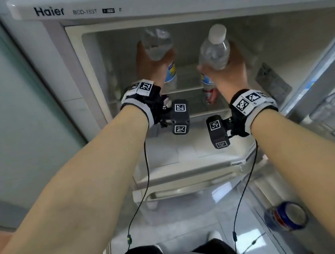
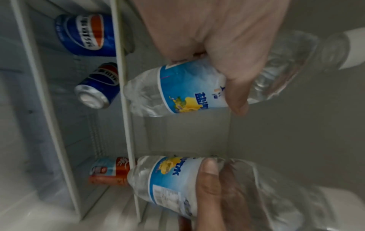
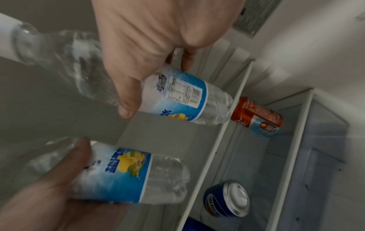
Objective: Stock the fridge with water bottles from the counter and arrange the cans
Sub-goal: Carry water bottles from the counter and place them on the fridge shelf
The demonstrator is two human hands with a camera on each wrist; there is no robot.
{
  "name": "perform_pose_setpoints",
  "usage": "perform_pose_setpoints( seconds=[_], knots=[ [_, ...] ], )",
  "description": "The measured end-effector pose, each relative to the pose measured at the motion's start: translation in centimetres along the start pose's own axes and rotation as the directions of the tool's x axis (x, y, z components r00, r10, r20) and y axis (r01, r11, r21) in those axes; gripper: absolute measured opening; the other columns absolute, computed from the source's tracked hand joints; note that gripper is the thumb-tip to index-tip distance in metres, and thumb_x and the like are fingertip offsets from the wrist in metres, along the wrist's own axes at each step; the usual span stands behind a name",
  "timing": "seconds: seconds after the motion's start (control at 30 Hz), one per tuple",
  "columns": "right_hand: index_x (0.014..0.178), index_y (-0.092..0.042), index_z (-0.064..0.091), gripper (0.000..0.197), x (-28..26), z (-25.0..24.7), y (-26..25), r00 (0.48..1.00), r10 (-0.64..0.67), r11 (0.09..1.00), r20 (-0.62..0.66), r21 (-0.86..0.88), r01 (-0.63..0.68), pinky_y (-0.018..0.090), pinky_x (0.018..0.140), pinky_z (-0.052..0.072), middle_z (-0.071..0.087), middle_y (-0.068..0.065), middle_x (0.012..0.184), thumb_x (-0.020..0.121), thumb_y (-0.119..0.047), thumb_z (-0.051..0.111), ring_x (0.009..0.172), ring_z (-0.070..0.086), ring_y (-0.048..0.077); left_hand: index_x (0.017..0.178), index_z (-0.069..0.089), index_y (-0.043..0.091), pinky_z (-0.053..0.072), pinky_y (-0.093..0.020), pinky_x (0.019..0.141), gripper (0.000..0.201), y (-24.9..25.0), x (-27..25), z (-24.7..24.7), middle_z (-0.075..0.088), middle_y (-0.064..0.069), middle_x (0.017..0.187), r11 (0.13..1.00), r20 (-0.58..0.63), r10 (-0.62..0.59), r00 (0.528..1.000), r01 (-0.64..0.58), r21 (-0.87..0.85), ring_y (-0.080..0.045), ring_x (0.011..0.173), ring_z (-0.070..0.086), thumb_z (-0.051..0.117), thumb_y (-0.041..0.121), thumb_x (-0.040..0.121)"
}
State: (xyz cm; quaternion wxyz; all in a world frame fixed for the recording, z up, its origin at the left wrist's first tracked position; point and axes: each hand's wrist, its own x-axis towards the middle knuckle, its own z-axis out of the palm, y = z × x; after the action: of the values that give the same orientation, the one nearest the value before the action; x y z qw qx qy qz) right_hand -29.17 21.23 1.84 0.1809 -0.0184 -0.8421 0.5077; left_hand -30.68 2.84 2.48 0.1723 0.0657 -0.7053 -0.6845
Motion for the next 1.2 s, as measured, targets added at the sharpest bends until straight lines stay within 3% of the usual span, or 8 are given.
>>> perform_pose_setpoints(
  seconds=[0.1,0.27,0.4,0.57,0.73,0.83,1.07,1.2],
  knots=[
    [0.122,-0.026,0.056,0.060,1.3,0.1,1.0,0.999,-0.035,0.998,-0.002,0.054,0.036,0.033,0.093,0.055,0.067,-0.013,0.107,0.070,-0.038,0.083,0.102,0.065,0.009,0.144,0.038,0.007,0.040,-0.017,0.098,0.086,-0.4,2.4,2.1,0.053,-0.005,0.139,0.992,-0.043,0.041,0.998,-0.035,0.118,-0.010,0.117,0.052,0.081,0.035,0.075],
    [0.126,-0.019,0.055,0.056,3.7,0.8,1.9,0.994,-0.106,0.991,-0.021,0.076,0.107,0.016,0.087,0.046,0.064,-0.014,0.110,0.076,-0.028,0.079,0.101,0.061,0.002,0.154,0.013,0.004,0.027,-0.007,0.088,0.094,-1.7,6.7,3.8,0.031,-0.011,0.157,0.970,-0.054,0.038,0.998,-0.024,0.241,-0.019,0.138,0.037,0.074,0.029,0.087],
    [0.136,-0.016,0.051,0.074,4.9,1.5,2.5,0.994,-0.076,0.984,-0.083,0.153,0.088,0.012,0.095,0.046,0.063,-0.008,0.124,0.071,-0.032,0.084,0.112,0.060,0.005,0.149,0.026,0.001,0.043,-0.028,0.101,0.093,-2.0,9.1,3.7,0.050,-0.016,0.141,0.970,-0.103,0.009,0.995,0.016,0.241,-0.026,0.125,0.052,0.079,0.035,0.081],
    [0.143,-0.016,0.043,0.084,5.9,2.9,2.6,0.992,-0.045,0.971,-0.115,0.227,0.070,0.016,0.103,0.042,0.055,-0.008,0.134,0.072,-0.038,0.083,0.123,0.052,0.008,0.149,0.021,0.002,0.037,-0.002,0.064,0.084,-2.9,11.0,2.2,0.050,0.008,0.112,0.963,-0.135,0.062,0.989,-0.023,0.270,-0.001,0.093,0.054,0.072,0.029,0.089],
    [0.136,-0.019,0.048,0.084,7.3,5.5,1.5,0.992,-0.008,0.935,-0.128,0.351,0.053,0.038,0.107,0.047,0.061,-0.003,0.128,0.064,-0.044,0.084,0.118,0.059,0.012,0.137,0.035,-0.009,0.039,-0.013,0.076,0.072,-4.4,10.6,1.9,0.047,-0.005,0.117,0.941,-0.091,-0.007,0.996,0.038,0.338,-0.011,0.092,0.052,0.075,0.015,0.081],
    [0.139,-0.020,0.039,0.084,9.0,6.7,1.3,0.999,-0.024,0.942,-0.032,0.334,0.034,0.030,0.099,0.048,0.059,-0.004,0.123,0.070,-0.041,0.083,0.109,0.059,0.011,0.139,0.034,0.002,0.030,-0.011,0.077,0.061,-6.3,10.5,1.4,0.046,-0.008,0.137,0.892,-0.099,-0.047,0.994,0.086,0.443,-0.019,0.119,0.050,0.067,0.020,0.091],
    [0.143,-0.004,0.034,0.086,12.4,10.5,0.4,0.989,-0.118,0.918,0.088,0.390,0.075,0.011,0.080,0.049,0.061,0.012,0.119,0.075,-0.021,0.084,0.093,0.062,0.011,0.142,0.035,0.005,0.035,-0.018,0.091,0.061,-6.8,11.2,-0.2,0.044,-0.012,0.147,0.855,-0.107,0.039,0.994,0.022,0.518,-0.026,0.133,0.046,0.068,0.017,0.092],
    [0.139,-0.002,0.045,0.093,14.0,10.3,0.5,0.962,-0.145,0.924,0.230,0.379,0.048,0.013,0.085,0.051,0.065,0.008,0.119,0.066,-0.039,0.088,0.106,0.064,0.017,0.146,0.030,0.005,0.032,-0.024,0.111,0.070,-7.4,11.5,-0.9,0.039,-0.011,0.153,0.864,-0.073,0.021,0.997,0.019,0.504,-0.025,0.138,0.042,0.070,0.017,0.090]
  ],
)
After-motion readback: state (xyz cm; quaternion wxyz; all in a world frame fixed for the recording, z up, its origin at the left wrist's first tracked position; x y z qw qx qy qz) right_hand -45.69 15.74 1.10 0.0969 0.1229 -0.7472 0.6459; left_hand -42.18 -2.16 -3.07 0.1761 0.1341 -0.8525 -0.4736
